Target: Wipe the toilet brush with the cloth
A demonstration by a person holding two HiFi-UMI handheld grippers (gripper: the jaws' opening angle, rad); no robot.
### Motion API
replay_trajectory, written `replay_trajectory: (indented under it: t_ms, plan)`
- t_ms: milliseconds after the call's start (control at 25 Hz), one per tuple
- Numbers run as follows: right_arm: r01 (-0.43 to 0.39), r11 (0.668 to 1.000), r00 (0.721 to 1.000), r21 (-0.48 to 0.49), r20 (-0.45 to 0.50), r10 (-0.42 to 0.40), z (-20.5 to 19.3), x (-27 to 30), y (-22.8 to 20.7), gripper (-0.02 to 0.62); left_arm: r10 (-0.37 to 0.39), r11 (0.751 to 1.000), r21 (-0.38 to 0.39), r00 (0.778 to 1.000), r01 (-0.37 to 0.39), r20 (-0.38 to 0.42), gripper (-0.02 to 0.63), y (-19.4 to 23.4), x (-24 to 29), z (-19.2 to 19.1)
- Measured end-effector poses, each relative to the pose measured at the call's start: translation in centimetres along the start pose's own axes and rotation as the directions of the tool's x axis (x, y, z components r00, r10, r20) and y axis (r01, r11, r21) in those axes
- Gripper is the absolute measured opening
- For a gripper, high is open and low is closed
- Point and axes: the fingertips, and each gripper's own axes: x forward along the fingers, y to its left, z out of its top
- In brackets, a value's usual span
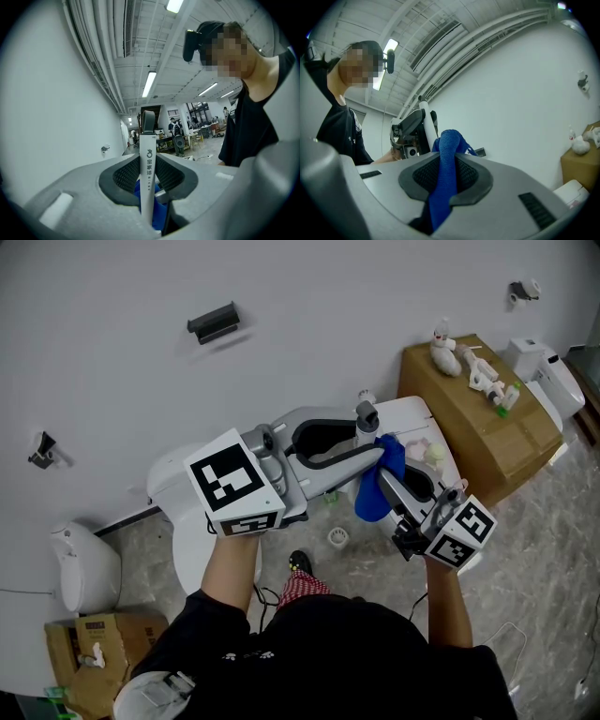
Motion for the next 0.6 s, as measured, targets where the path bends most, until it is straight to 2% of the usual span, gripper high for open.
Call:
replay_trajectory:
  t_ms: [600]
  plan:
    - [0.022, 1.0, 0.999, 0.016, -0.024, -0.022, -1.5, -0.1, -0.5, 0.063, -0.007, 1.0, -0.007, 1.0, 0.007, 0.002, 0.103, 0.0, 0.0, 0.3]
